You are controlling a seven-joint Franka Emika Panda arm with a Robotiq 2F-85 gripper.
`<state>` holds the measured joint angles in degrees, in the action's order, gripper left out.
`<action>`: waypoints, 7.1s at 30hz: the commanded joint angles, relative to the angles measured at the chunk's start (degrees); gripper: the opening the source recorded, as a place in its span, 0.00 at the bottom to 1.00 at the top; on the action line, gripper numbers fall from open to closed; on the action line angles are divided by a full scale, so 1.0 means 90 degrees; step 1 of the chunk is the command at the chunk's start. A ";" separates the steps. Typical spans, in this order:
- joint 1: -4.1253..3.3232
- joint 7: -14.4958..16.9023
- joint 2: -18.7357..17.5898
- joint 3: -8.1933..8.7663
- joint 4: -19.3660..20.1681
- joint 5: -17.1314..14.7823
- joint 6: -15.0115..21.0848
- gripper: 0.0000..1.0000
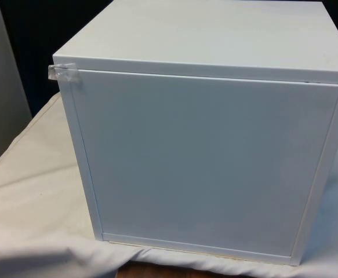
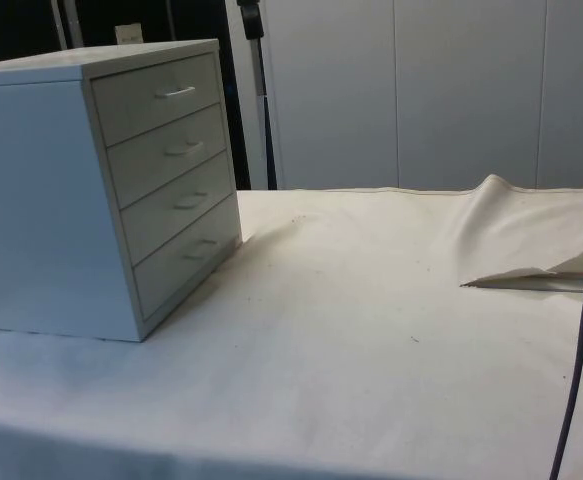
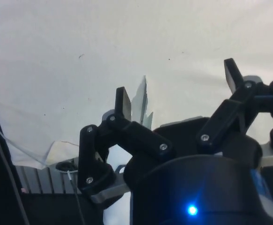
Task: Open the drawer, then close it.
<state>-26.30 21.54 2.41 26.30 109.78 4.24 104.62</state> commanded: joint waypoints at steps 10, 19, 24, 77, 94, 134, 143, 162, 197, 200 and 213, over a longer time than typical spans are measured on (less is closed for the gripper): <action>0.0006 0.0522 0.0038 0.0051 0.0051 0.0032 0.0267 1.00; 0.0025 0.0917 0.0057 0.0108 0.0121 0.0019 0.0605 1.00; 0.0025 0.1057 0.0006 0.0140 0.0089 0.0000 0.0643 1.00; 0.0019 0.3521 -0.0115 0.0140 0.0675 -0.0083 0.2235 1.00; 0.0006 0.4304 -0.0216 0.0140 0.0879 -0.0166 0.2699 1.00; 0.0025 0.5691 -0.0242 0.0153 0.1471 -0.0166 0.4068 1.00; 0.0025 0.5889 -0.0140 0.0153 0.1668 -0.0102 0.4284 1.00; 0.0013 0.6207 0.0458 0.0134 0.2190 -0.0019 0.4348 1.00; 0.0064 0.7760 0.0242 0.0280 0.2451 -0.0013 0.5297 1.00; 0.0064 0.7824 0.0223 0.0286 0.2464 0.0000 0.5379 1.00; 0.0045 0.7850 -0.0013 0.0229 0.2426 0.0045 0.5736 1.00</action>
<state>-26.01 92.82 2.92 28.42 132.01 3.84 155.39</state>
